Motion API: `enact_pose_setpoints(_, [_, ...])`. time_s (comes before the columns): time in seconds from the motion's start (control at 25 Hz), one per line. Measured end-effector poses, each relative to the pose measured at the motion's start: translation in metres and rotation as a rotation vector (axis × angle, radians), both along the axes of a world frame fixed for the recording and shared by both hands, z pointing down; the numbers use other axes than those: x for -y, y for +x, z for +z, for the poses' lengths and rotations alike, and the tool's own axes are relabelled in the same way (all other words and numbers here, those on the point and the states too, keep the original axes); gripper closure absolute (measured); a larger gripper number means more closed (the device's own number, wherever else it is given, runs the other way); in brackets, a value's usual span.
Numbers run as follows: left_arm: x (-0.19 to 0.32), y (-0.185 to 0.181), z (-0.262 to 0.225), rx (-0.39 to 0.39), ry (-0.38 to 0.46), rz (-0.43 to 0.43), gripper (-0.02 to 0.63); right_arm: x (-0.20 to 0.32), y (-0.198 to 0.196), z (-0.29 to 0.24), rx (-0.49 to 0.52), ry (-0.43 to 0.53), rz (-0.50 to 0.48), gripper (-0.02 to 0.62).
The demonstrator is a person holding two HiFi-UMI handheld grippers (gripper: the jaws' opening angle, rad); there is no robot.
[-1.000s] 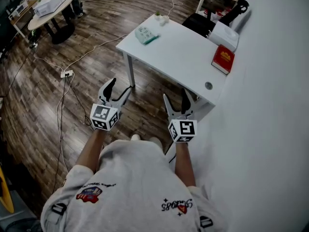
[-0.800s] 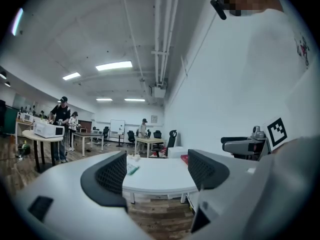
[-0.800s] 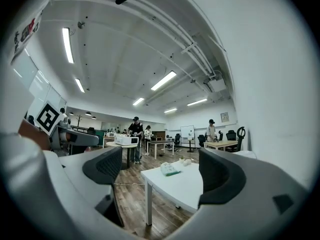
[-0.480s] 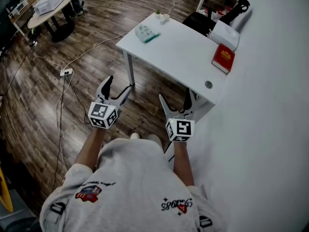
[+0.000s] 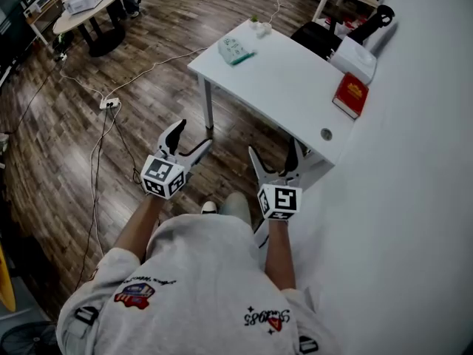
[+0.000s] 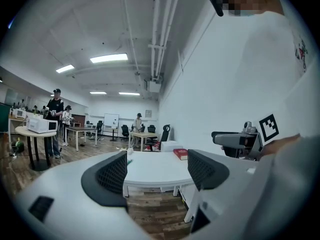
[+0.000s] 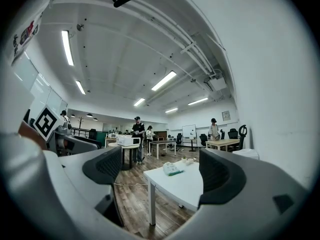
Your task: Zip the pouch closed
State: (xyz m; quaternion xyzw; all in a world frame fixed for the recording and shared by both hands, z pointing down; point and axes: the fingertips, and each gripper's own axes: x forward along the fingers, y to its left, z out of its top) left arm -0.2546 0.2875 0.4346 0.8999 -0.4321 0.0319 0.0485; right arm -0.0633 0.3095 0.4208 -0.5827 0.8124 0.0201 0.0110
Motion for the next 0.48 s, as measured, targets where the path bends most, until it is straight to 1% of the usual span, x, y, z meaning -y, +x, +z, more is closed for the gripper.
enact_pose_setpoints(0.12, [0.001, 0.003, 0.008, 0.0, -0.02, 0.002, 0.241, 0.001, 0.0, 0.0, 0.013, -0.003, -0.002, 0.121])
enact_pose_setpoints(0.28, [0.007, 0.01, 0.019, -0.03, -0.065, 0.013, 0.241, -0.001, -0.009, 0.009, 0.042, -0.036, -0.033, 0.121])
enact_pose_setpoints(0.4, [0.026, 0.024, 0.024, -0.032, -0.083, 0.057, 0.241, 0.002, -0.011, 0.006, 0.035, -0.03, -0.047, 0.121])
enact_pose_setpoints(0.48, [0.044, 0.035, 0.029, -0.012, -0.087, 0.1, 0.241, 0.01, -0.008, 0.001, 0.042, -0.007, -0.046, 0.121])
